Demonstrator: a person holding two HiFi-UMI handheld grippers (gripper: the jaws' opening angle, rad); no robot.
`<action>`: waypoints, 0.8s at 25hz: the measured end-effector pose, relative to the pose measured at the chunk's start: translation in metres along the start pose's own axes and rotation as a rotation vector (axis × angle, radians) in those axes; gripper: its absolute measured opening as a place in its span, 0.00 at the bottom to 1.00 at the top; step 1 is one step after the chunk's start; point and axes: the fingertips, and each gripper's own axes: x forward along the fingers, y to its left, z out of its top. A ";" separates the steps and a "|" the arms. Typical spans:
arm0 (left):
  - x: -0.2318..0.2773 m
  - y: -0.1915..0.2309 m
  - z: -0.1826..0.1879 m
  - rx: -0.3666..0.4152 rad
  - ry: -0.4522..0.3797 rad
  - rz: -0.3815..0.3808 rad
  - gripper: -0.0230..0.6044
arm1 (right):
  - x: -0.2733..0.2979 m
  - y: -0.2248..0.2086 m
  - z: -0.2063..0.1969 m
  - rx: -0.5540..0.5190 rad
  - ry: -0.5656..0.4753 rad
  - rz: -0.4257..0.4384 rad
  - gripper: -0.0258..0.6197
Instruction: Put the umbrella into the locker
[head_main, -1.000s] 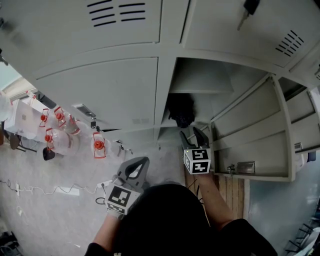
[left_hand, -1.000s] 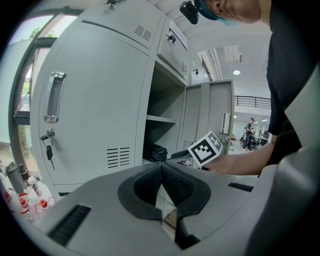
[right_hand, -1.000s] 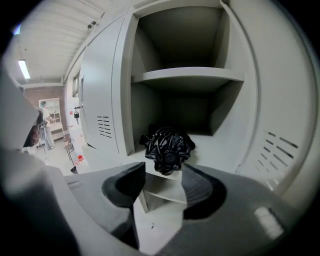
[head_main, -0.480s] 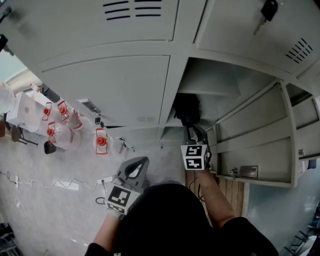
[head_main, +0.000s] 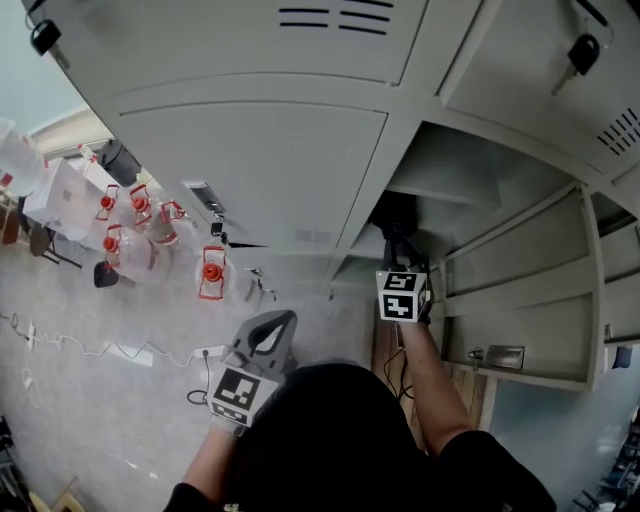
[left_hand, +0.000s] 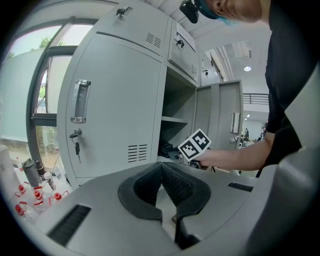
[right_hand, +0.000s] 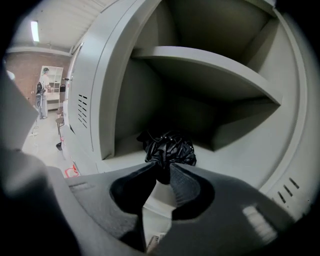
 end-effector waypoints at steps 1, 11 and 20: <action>-0.002 0.001 0.000 0.000 0.000 0.005 0.06 | 0.004 -0.002 0.001 0.001 0.007 -0.003 0.17; -0.012 0.005 -0.005 -0.010 0.010 0.020 0.06 | 0.039 -0.013 0.021 0.018 0.045 -0.015 0.17; -0.017 0.010 -0.010 -0.020 0.011 0.005 0.06 | 0.053 -0.014 0.029 -0.002 0.049 -0.019 0.17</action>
